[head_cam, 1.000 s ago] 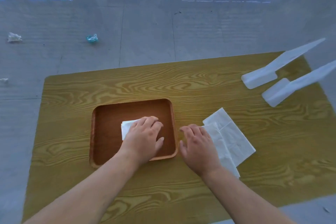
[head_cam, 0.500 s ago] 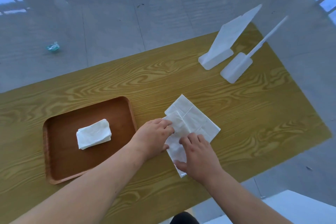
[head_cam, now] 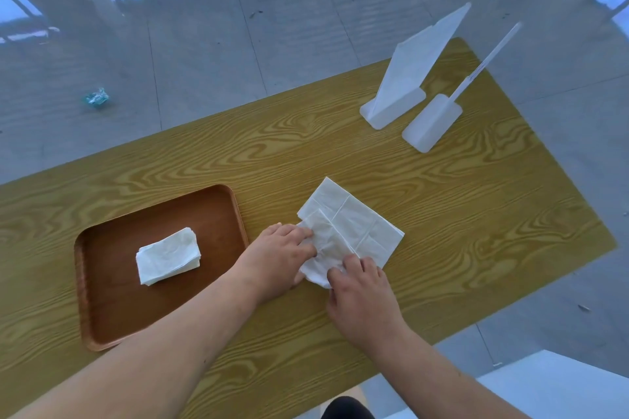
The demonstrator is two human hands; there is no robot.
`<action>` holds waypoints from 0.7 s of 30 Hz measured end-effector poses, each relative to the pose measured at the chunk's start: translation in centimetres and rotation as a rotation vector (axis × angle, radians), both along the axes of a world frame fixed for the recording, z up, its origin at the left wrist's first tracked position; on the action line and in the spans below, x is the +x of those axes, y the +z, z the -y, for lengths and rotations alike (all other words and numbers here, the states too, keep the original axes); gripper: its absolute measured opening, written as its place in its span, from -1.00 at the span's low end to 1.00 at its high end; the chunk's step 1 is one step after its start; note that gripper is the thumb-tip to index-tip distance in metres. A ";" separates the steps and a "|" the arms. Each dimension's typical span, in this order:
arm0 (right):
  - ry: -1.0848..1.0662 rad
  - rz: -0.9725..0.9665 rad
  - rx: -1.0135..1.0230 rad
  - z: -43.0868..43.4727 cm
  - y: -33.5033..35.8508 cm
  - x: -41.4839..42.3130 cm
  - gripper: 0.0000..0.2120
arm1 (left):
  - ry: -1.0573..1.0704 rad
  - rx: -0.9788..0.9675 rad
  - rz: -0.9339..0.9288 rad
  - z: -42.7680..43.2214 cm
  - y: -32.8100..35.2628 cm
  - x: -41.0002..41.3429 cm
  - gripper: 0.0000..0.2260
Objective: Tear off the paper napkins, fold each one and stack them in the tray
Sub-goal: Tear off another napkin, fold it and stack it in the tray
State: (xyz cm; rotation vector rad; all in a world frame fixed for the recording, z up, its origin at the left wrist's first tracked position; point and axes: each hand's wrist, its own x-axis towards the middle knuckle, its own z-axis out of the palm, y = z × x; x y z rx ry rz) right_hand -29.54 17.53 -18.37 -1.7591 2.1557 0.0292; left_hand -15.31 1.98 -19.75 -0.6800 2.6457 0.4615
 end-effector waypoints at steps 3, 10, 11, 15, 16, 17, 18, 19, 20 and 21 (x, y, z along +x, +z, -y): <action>0.002 0.049 -0.019 0.0 -0.2 -0.8 -0.90 | 0.008 0.006 0.013 0.0 0.3 -0.1 -0.59; 0.073 0.137 0.034 -0.3 -0.4 -2.5 -0.76 | -0.015 0.031 0.040 0.3 1.1 -0.6 -0.61; 0.077 0.142 0.036 -0.3 -0.4 -2.6 -0.76 | -0.009 0.050 0.039 0.3 1.2 -0.5 -0.59; 0.088 0.141 0.047 -0.6 -0.5 -3.0 -0.74 | 0.024 0.083 -0.018 0.2 1.5 -0.1 -0.54; 0.087 0.144 0.044 -0.6 -0.6 -3.0 -0.73 | 0.016 0.073 -0.030 0.2 1.4 0.0 -0.55; 0.085 0.146 0.041 -0.7 -0.6 -3.1 -0.73 | 0.004 0.062 -0.036 0.3 1.3 0.0 -0.57; 0.084 0.145 0.040 -0.7 -0.5 -3.1 -0.72 | -0.008 0.055 -0.039 0.3 1.2 -0.1 -0.58; 0.084 0.145 0.041 -0.7 -0.5 -3.1 -0.72 | -0.016 0.050 -0.042 0.4 1.0 -0.1 -0.60; 0.084 0.144 0.040 -0.7 -0.5 -3.2 -0.72 | -0.022 0.046 -0.046 0.4 0.9 -0.2 -0.62; 0.084 0.145 0.039 -0.8 -0.5 -3.2 -0.71 | -0.028 0.043 -0.050 0.4 0.8 -0.3 -0.65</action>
